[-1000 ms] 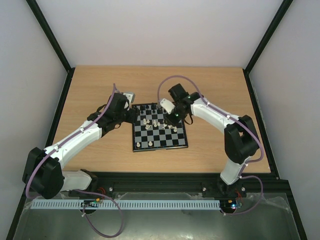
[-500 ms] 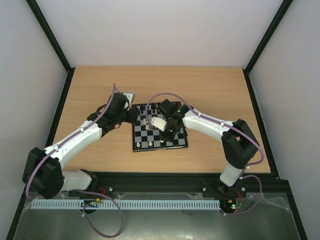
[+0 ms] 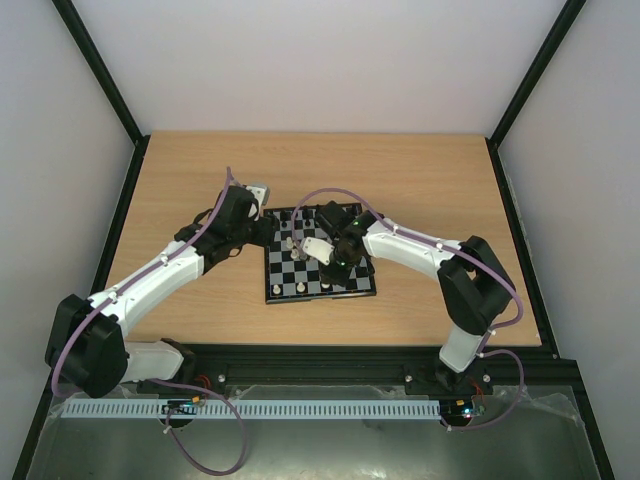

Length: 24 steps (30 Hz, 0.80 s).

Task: Set up the chess pieces on the board

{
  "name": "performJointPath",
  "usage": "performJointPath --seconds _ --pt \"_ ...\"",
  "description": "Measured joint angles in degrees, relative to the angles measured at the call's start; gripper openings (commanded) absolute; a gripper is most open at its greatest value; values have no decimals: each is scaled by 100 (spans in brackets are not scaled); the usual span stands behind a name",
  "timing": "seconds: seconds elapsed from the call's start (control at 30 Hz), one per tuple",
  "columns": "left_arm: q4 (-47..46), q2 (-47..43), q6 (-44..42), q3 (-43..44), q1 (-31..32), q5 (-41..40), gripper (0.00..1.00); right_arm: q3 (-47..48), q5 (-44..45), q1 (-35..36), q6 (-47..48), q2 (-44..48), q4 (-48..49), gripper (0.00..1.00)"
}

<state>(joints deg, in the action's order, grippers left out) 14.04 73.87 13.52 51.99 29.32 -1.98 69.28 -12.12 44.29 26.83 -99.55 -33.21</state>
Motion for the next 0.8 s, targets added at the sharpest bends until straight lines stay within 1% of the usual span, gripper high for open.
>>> performJointPath --seconds 0.27,0.47,0.8 --pt "2 17 0 0 0 0 62 -87 -11 0 -2 -74 9 11" --pt "2 17 0 0 0 0 62 -177 2 0 -9 -76 66 13" --pt "2 20 0 0 0 2 63 -232 26 0 -39 -76 323 13"
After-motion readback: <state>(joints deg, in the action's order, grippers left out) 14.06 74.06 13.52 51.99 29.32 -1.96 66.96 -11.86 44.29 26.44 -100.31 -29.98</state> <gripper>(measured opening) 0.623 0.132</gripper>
